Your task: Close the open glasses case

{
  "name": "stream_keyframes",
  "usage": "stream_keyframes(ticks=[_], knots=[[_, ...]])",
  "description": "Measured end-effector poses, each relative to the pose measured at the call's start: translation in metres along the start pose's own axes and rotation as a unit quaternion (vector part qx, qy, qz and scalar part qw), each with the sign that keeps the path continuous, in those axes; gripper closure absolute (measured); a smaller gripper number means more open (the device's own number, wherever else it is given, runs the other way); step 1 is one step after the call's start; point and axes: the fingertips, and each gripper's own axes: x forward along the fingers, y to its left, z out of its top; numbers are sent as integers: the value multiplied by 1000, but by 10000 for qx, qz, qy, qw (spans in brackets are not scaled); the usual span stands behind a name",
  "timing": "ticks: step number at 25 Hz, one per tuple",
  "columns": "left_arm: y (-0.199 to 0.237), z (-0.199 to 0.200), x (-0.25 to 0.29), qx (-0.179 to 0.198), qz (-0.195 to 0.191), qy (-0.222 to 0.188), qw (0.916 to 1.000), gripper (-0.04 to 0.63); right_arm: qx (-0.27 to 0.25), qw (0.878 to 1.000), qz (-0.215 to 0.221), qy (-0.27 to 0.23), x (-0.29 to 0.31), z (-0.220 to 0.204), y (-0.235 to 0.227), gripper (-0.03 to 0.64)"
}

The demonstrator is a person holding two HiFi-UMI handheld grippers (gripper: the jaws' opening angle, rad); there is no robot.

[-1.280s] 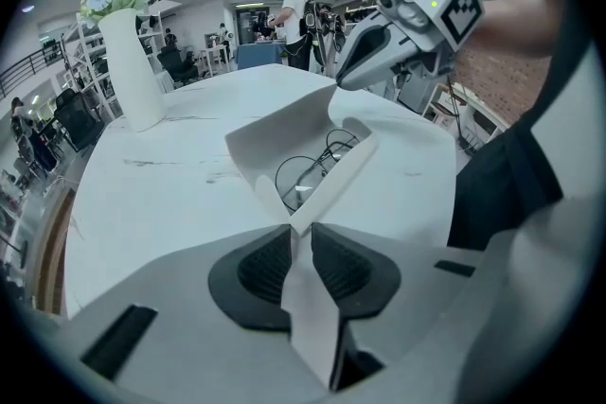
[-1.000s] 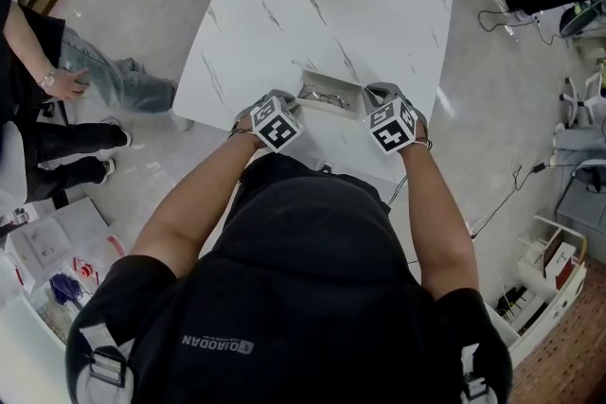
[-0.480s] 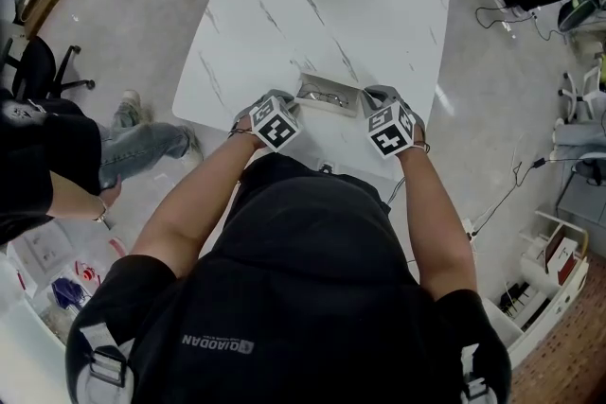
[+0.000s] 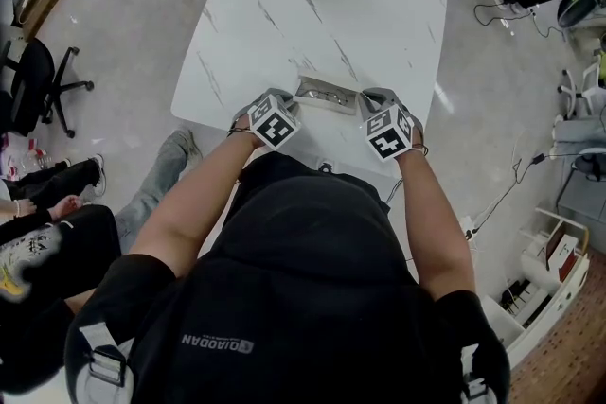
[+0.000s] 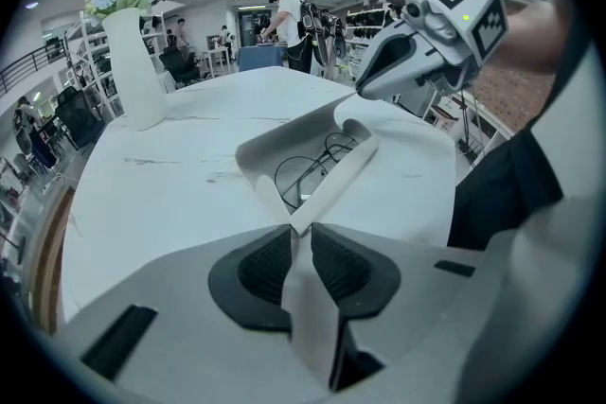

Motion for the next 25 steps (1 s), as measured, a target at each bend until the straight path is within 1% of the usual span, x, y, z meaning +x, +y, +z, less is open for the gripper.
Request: stream_keyframes(ticks=[9, 25], knots=[[-1, -1, 2, 13, 47, -25, 10000, 525, 88, 9999, 48, -34, -1, -6, 9, 603], [-4, 1, 0, -3, -18, -38, 10000, 525, 147, 9998, 152, -29, -5, -18, 28, 601]])
